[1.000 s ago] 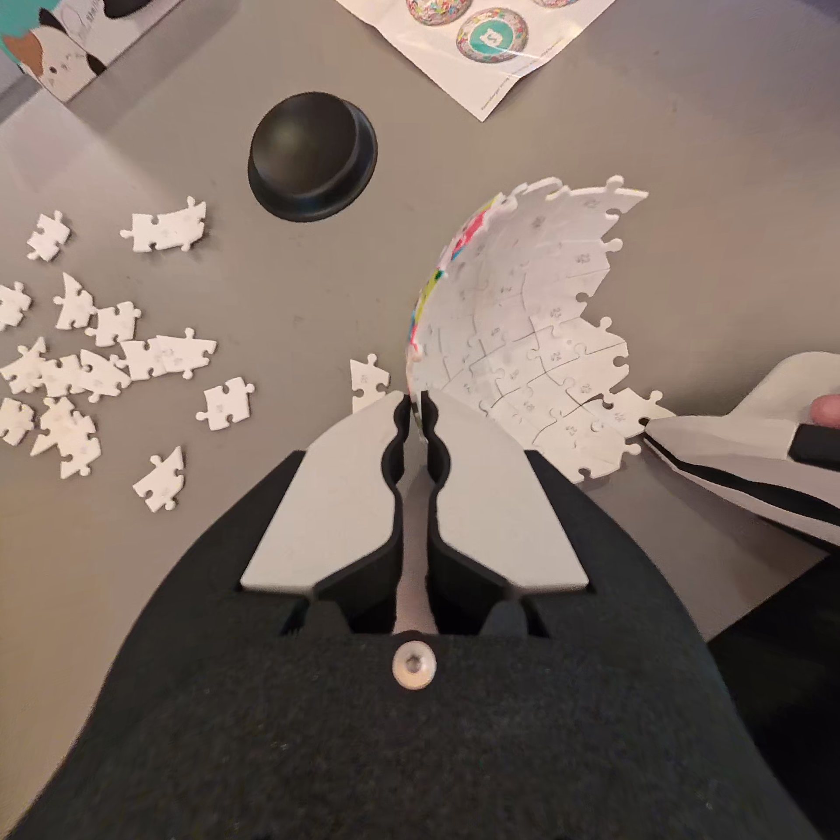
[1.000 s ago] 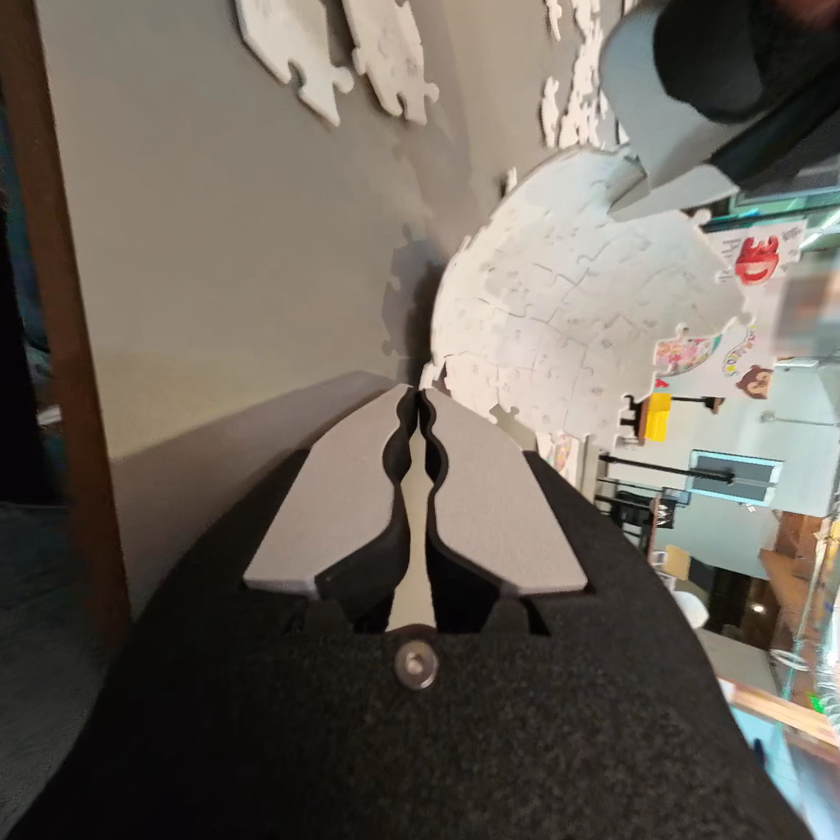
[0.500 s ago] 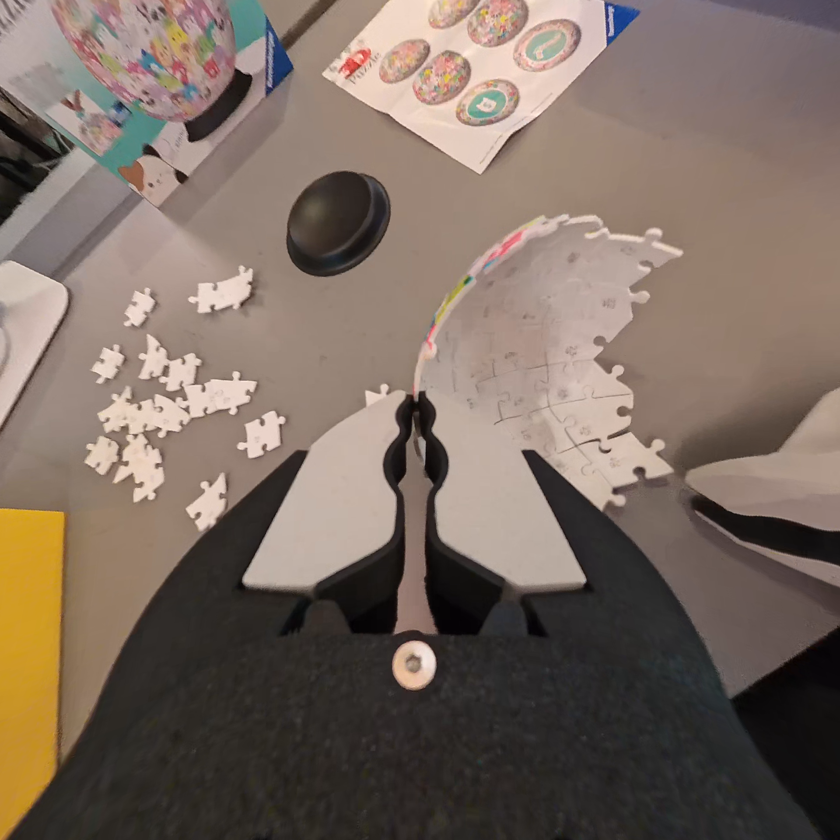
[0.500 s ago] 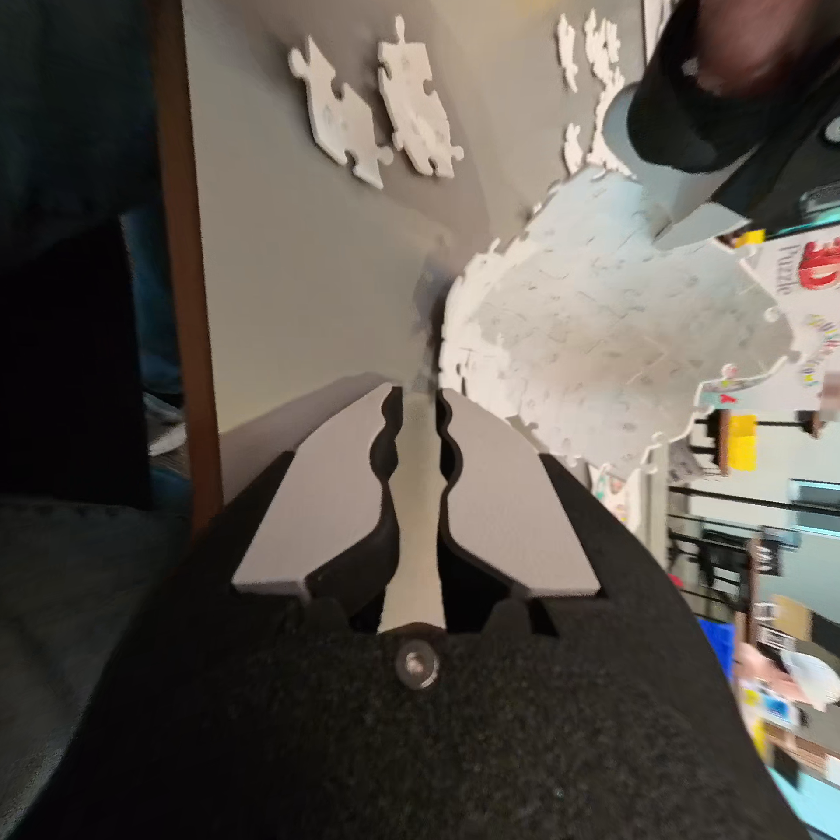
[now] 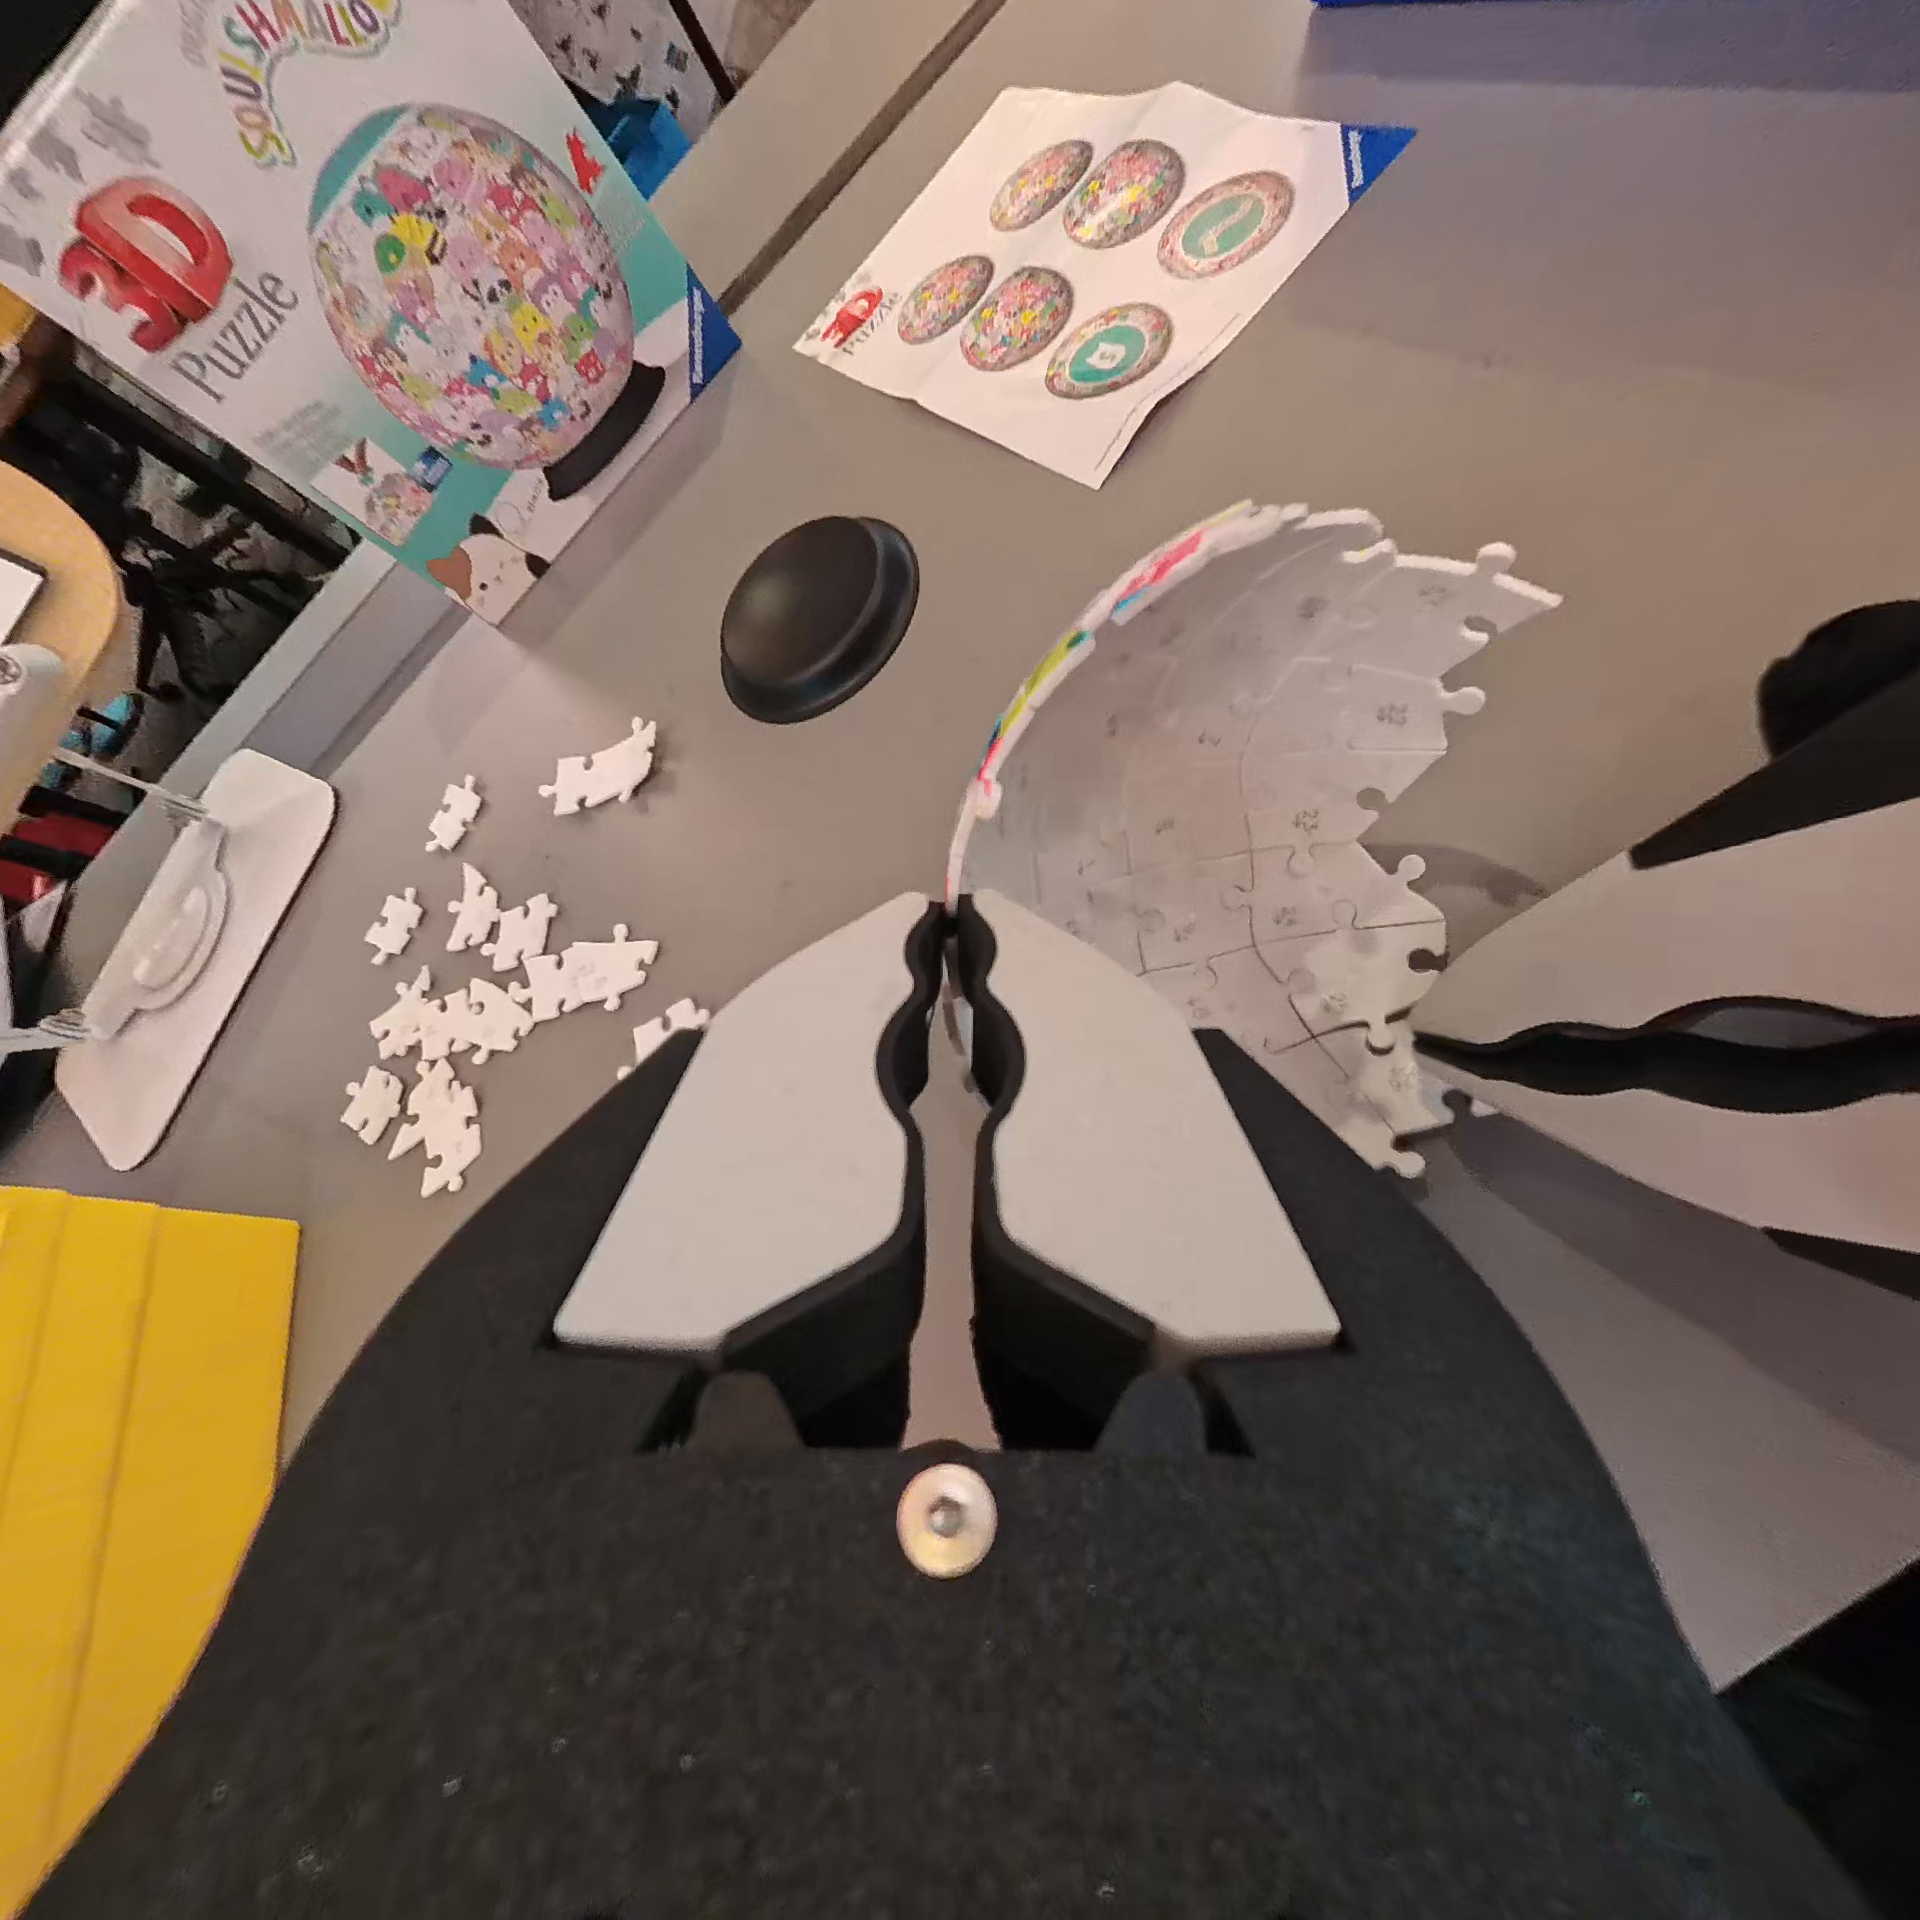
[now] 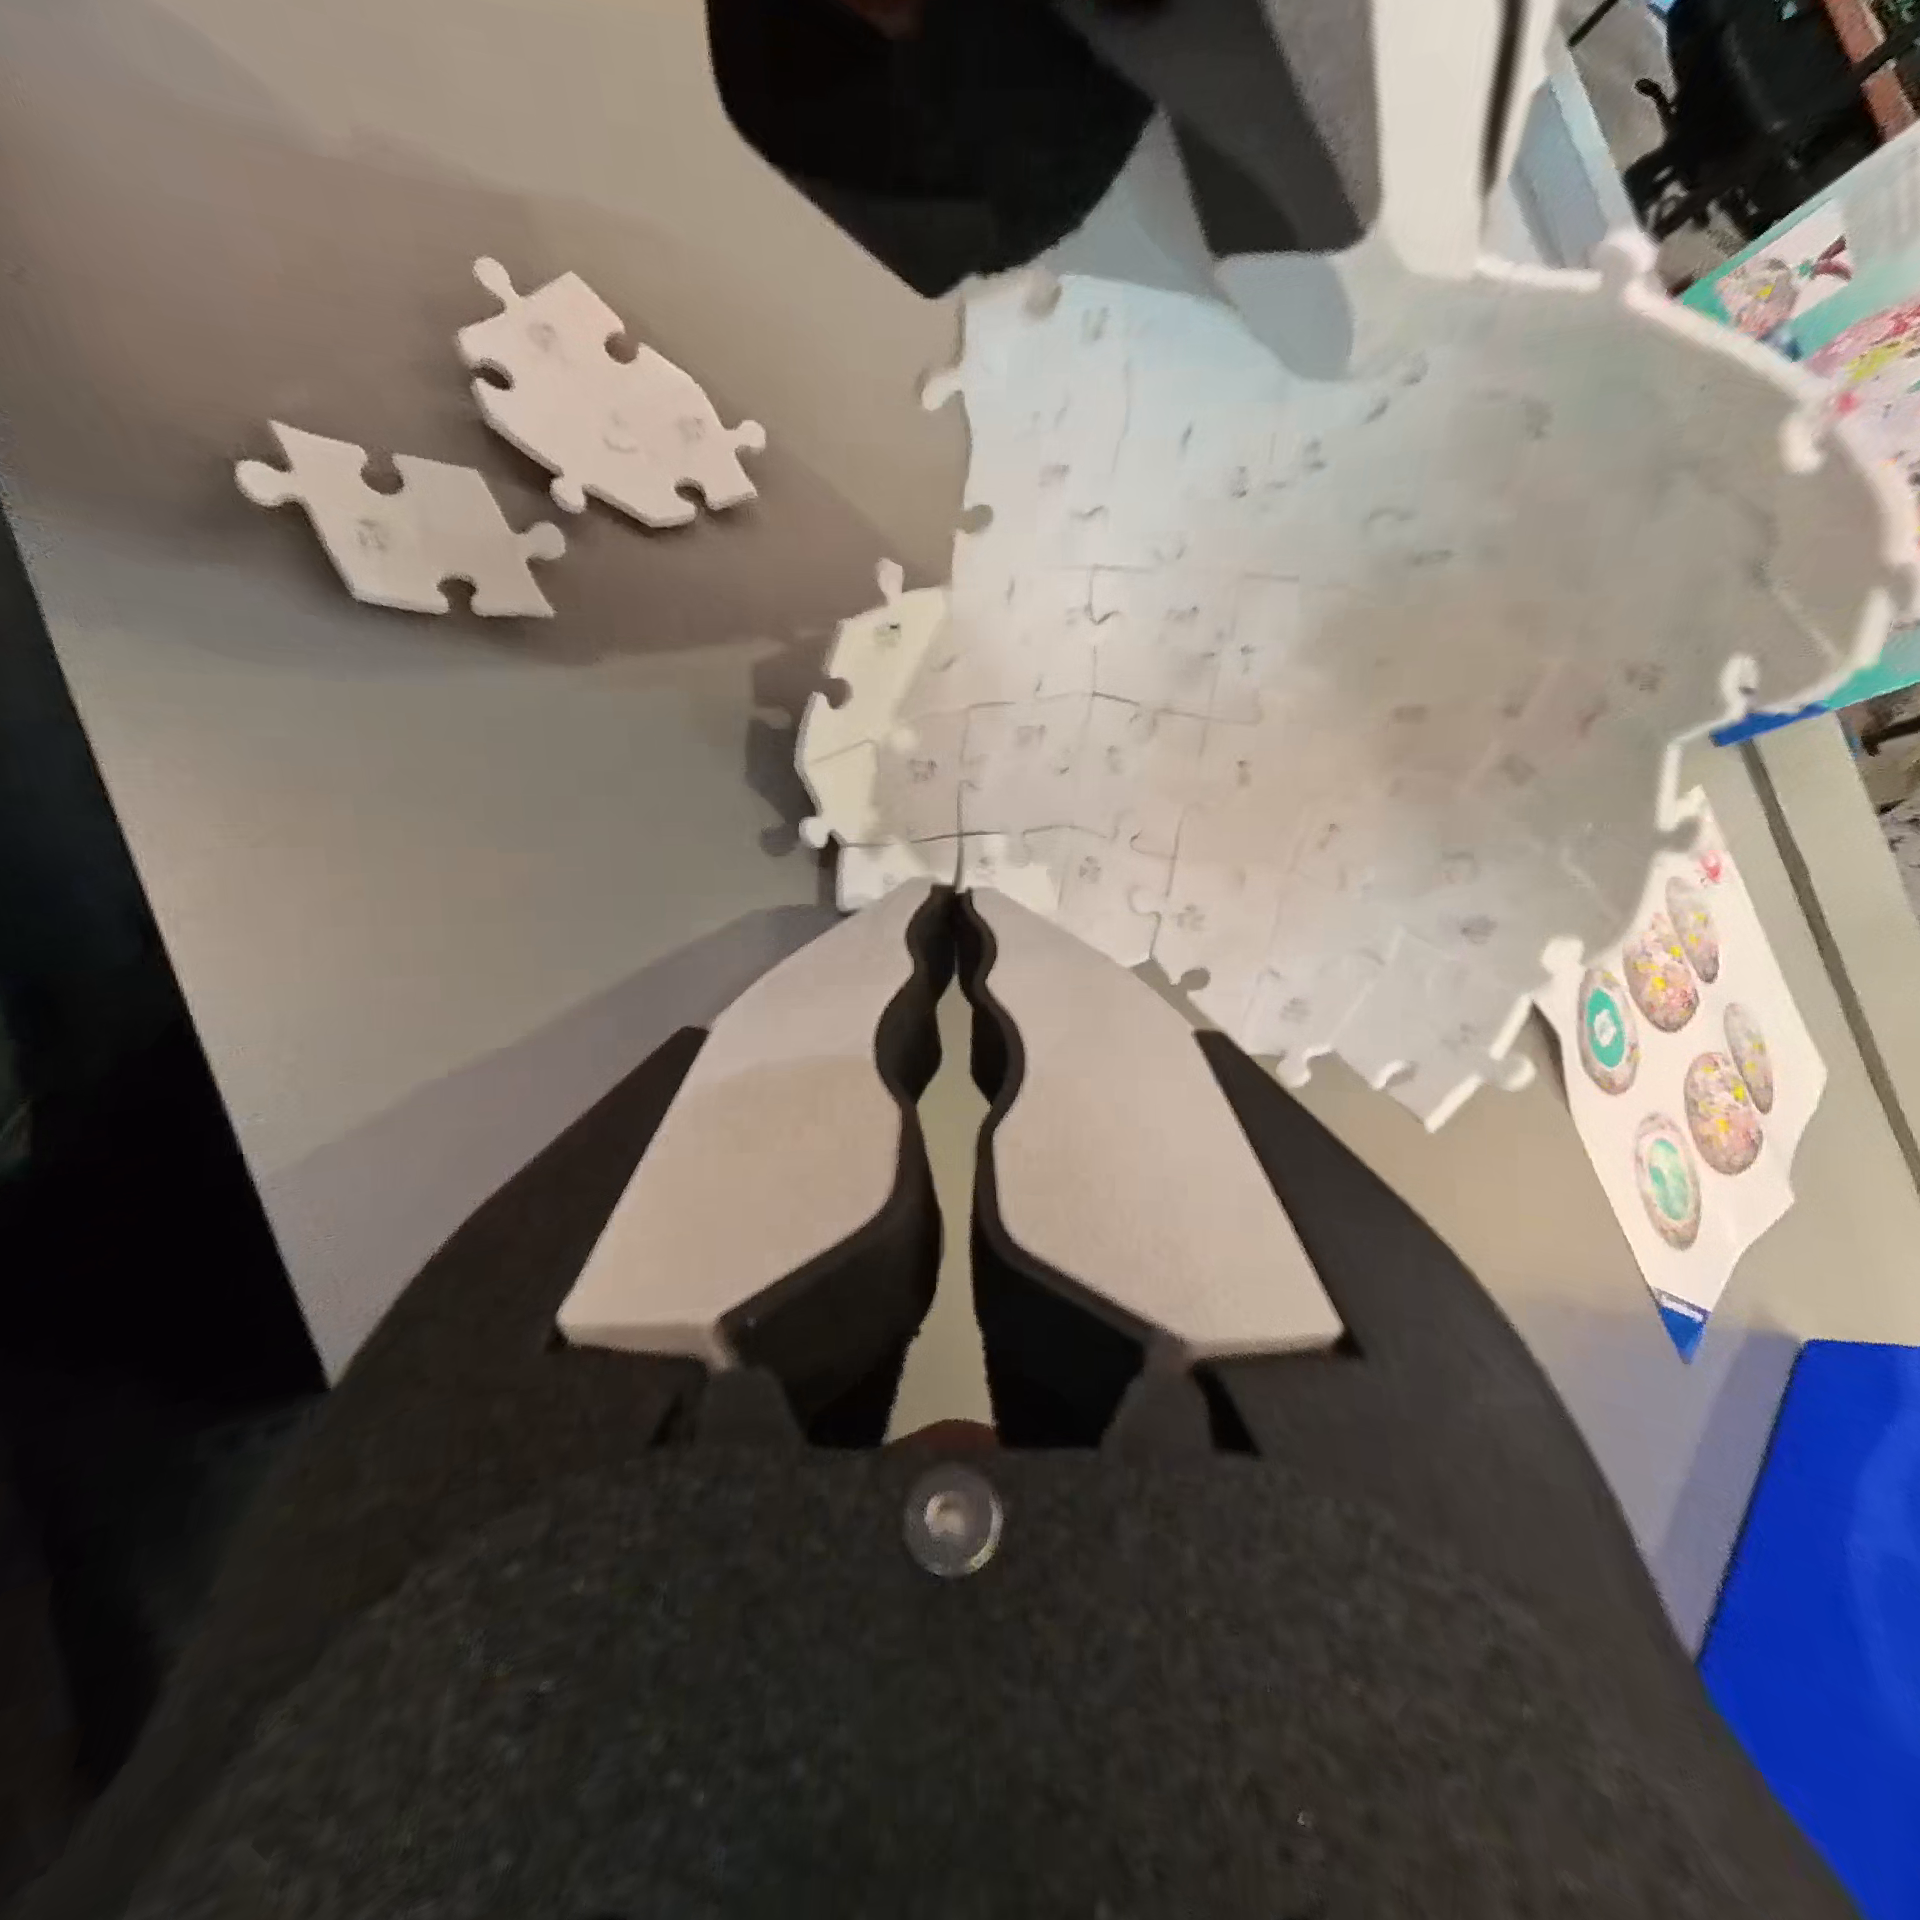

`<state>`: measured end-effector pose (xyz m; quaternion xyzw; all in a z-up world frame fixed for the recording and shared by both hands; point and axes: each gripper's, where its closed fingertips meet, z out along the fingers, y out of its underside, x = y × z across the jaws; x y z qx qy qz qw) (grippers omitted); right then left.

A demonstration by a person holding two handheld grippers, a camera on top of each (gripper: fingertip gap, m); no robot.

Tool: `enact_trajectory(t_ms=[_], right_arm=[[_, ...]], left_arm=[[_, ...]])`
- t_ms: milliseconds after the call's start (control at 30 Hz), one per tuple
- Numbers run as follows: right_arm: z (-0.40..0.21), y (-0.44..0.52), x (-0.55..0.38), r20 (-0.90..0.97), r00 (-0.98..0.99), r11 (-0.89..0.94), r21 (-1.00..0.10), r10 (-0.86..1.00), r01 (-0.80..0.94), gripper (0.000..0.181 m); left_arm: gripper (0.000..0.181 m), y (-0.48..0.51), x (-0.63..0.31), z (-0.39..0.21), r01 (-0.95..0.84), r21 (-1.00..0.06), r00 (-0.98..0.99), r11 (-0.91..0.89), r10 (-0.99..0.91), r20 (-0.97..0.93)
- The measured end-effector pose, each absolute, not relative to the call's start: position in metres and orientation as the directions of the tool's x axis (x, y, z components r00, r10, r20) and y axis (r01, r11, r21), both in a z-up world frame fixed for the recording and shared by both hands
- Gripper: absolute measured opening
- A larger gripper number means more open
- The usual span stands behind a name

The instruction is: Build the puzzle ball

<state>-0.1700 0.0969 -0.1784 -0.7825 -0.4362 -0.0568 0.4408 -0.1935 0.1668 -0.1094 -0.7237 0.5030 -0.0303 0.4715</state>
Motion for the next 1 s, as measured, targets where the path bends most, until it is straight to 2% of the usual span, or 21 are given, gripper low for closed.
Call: enact_trajectory(t_ms=[167,267,433,600,800,1000], right_arm=[[-0.180,0.105,-0.176,0.536,0.589,-0.204,-0.611,0.605,0.765,0.000],[-0.191,0.106,-0.173,0.555,0.564,-0.237,-0.552,0.611,0.800,0.000],[-0.190,0.106,-0.171,0.499,0.609,-0.276,-0.588,0.617,0.761,0.000],[-0.166,0.079,-0.176,0.520,0.548,-0.153,-0.619,0.655,0.770,0.000],[-0.192,0.075,-0.181,0.591,0.437,-0.127,-0.491,0.678,0.862,0.000],[-0.190,0.082,-0.173,0.603,0.455,-0.157,-0.480,0.655,0.863,0.000]], left_arm=[[0.002,0.164,-0.193,-0.109,-0.689,-0.724,0.486,-0.020,-0.754,-0.441],[0.002,0.163,-0.191,-0.108,-0.685,-0.729,0.476,-0.002,-0.758,-0.445],[0.002,0.162,-0.190,-0.109,-0.698,-0.715,0.456,0.042,-0.744,-0.488],[0.002,0.166,-0.193,-0.110,-0.697,-0.716,0.463,0.029,-0.744,-0.481],[0.002,0.164,-0.191,-0.110,-0.700,-0.713,0.457,0.036,-0.745,-0.486],[0.002,0.162,-0.191,-0.108,-0.708,-0.704,0.445,0.051,-0.742,-0.502]])
